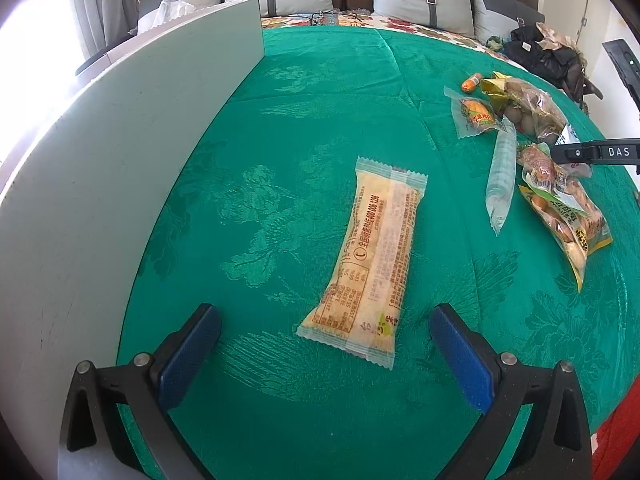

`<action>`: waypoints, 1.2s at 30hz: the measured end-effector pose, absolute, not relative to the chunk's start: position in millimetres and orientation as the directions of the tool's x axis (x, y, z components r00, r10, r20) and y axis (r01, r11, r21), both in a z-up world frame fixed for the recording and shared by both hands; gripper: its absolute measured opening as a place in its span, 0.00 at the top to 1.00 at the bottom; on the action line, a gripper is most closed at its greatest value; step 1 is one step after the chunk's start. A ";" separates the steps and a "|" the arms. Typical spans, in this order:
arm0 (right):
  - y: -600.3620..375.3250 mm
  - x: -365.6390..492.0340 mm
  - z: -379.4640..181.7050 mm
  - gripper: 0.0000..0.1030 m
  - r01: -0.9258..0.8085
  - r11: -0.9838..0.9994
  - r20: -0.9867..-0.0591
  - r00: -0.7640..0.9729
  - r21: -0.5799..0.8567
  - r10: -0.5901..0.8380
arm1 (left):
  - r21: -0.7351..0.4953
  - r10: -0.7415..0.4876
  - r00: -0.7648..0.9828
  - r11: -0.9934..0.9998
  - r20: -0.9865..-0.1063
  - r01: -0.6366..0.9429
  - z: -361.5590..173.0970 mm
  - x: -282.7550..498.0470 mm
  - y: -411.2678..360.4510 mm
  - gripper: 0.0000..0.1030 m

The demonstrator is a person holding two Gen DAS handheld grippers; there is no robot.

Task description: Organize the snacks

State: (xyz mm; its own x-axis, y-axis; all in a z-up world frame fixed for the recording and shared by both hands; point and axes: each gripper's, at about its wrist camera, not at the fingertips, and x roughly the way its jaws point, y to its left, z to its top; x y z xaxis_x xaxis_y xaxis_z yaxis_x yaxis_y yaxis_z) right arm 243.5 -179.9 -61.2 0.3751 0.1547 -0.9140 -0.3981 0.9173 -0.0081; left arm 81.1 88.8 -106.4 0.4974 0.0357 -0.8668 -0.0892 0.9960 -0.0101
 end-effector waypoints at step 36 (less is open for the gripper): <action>-287.6 123.2 -50.5 0.68 -0.416 0.906 -0.921 0.319 0.073 0.221 | -0.226 -0.184 0.471 0.974 -0.863 -0.033 -82.3 85.2 123.0 0.70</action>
State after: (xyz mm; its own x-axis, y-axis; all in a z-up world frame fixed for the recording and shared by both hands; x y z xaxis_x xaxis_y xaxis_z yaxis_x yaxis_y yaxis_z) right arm 123.2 -287.6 -50.5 0.3193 0.2213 -0.9214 -0.4161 0.9063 0.0734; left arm 85.2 123.0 -82.3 0.4714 -0.1838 -0.8625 -0.0330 0.9737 -0.2256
